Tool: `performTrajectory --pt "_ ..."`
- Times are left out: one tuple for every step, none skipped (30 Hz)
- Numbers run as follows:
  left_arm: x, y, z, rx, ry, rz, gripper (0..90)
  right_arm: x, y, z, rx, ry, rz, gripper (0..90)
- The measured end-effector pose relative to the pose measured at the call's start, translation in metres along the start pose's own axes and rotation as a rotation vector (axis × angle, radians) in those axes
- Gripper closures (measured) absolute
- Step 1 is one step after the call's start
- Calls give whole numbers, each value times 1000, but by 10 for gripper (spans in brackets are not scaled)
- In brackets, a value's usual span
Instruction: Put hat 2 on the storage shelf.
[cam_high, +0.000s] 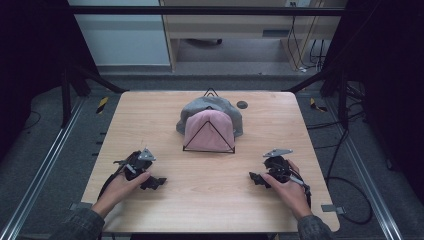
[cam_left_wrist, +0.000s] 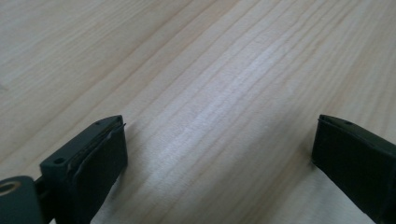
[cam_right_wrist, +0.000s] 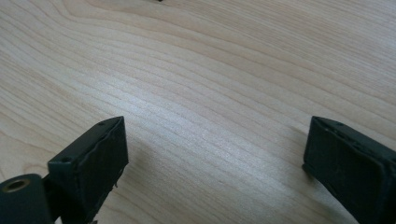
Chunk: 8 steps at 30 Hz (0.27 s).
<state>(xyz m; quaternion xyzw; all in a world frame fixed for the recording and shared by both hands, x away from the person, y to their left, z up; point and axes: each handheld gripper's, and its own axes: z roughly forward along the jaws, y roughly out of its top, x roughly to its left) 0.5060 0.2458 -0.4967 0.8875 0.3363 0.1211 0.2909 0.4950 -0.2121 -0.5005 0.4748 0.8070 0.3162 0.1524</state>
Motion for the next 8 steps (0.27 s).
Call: performTrajectory --pt "-1 -1 1 -6 -6 -2 5 2 -1 1 -2 -1 -3 45" --pt "-1 -2 1 -21 -3 -3 0 4 -2 2 -4 -16 -16 35" --pt "-2 -6 1 -50 2 -6 0 7 -4 3 -9 -32 -42 15" --pt "-2 -8 1 -67 3 -8 0 9 -7 4 -36 -26 -63 2" --pt "-2 -9 1 -77 5 -7 0 9 -9 5 -54 -26 -59 2" --pt "-2 -10 1 -83 4 -8 0 9 -10 5 -67 -28 -61 2" --pt "-2 -11 1 -91 7 -8 0 8 -11 5 -76 -28 -61 2" --pt "-2 -12 1 -97 10 -12 0 8 -12 6 -89 -29 -54 3"
